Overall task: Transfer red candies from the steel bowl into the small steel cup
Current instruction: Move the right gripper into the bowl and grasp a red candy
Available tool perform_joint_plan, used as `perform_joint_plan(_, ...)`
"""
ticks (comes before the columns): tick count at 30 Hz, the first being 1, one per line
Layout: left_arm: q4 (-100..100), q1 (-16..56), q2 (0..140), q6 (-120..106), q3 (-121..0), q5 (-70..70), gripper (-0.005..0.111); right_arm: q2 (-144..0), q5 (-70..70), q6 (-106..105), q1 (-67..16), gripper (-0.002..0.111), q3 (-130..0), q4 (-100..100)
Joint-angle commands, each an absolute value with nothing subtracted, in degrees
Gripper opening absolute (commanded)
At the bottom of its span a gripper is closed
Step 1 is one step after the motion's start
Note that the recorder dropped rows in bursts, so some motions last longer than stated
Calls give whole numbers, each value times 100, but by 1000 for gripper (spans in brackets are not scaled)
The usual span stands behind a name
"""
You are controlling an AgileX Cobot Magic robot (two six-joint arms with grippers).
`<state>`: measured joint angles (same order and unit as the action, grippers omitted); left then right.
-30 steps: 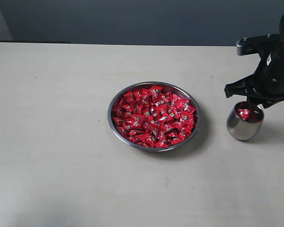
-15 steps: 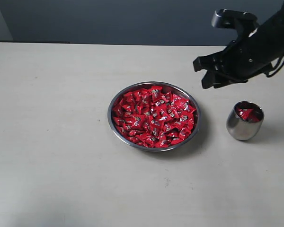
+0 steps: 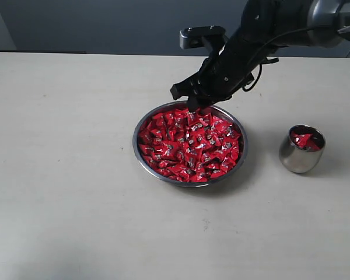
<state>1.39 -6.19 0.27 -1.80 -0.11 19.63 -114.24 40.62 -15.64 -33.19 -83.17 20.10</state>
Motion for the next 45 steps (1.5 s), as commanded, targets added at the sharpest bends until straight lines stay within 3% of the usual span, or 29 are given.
perform_joint_plan(1,155,-618,0,-168,0,1914,0,-11844,4032,-1408,-3316,29,-8769,1713)
perform_joint_plan(16,155,-618,0,-168,0,1914,0,-12949,4378,-1326,-3316,29,-9991,1353)
perform_joint_plan(32,155,-618,0,-168,0,1914,0,-13337,4593,-1184,-3316,29,-10055,1048)
perform_joint_plan(33,155,-618,0,-168,0,1914,0,-13337,4593,-1184,-3316,27,-10055,1051)
perform_joint_plan(37,155,-618,0,-168,0,1914,0,-13337,4608,-1184,-3316,-1,-10088,988)
perform_joint_plan(45,155,-618,0,-168,0,1914,0,-13039,4693,-1184,-3316,-1,-10091,858)
